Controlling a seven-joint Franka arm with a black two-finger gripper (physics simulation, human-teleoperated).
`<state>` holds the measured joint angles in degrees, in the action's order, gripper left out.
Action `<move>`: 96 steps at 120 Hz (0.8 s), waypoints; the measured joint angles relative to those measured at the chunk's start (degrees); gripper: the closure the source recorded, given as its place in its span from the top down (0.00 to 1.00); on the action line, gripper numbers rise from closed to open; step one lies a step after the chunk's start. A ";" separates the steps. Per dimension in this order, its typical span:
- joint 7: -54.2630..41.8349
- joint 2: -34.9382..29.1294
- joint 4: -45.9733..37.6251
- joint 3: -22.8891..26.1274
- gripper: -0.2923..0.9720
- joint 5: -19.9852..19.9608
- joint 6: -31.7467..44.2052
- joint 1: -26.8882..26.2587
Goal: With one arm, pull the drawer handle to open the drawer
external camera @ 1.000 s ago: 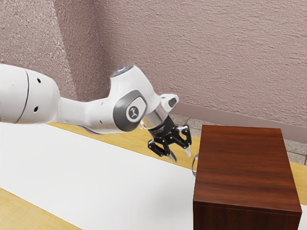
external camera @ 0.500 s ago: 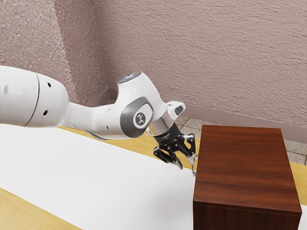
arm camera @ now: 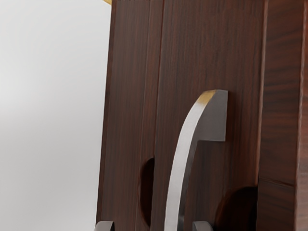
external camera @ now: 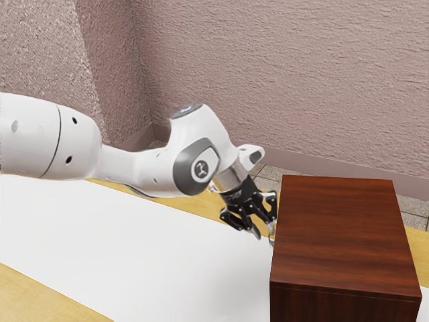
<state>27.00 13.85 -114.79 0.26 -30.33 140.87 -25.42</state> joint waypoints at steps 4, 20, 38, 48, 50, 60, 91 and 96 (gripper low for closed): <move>-0.06 0.08 0.03 0.00 0.34 0.01 0.01 0.00; -0.25 0.15 0.02 0.00 0.32 -0.19 0.07 0.03; -0.33 0.15 -0.08 -0.09 0.28 -0.28 0.08 0.06; -0.37 0.15 -0.18 -0.10 0.27 -0.30 0.09 0.07; -0.38 0.15 -0.21 -0.10 0.26 -0.30 0.09 0.07; -0.42 0.10 -0.32 -0.10 0.25 -0.27 0.09 0.07; -0.53 -0.61 -1.27 -0.28 0.24 -0.18 0.09 0.24; -0.56 -0.81 -1.45 -0.39 0.24 -0.18 0.09 0.27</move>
<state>26.44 13.05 -116.24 -0.12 -30.51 140.96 -25.15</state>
